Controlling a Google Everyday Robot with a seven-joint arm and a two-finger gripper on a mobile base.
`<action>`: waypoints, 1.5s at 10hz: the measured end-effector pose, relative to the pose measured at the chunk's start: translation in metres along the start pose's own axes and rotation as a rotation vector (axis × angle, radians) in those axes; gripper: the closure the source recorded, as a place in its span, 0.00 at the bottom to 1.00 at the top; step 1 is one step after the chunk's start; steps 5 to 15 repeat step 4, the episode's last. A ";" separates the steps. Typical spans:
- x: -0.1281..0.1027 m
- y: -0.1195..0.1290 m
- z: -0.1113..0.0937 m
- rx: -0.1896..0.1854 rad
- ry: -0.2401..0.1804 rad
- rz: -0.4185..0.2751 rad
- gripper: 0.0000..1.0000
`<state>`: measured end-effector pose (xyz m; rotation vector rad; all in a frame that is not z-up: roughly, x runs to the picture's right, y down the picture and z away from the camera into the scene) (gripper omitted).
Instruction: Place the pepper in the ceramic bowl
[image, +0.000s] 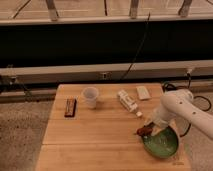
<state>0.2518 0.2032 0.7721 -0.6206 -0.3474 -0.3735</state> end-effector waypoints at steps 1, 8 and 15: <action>0.001 0.000 0.000 0.001 -0.001 0.003 0.31; 0.003 0.000 0.000 0.002 -0.003 0.006 0.37; 0.003 0.000 0.000 0.002 -0.003 0.006 0.37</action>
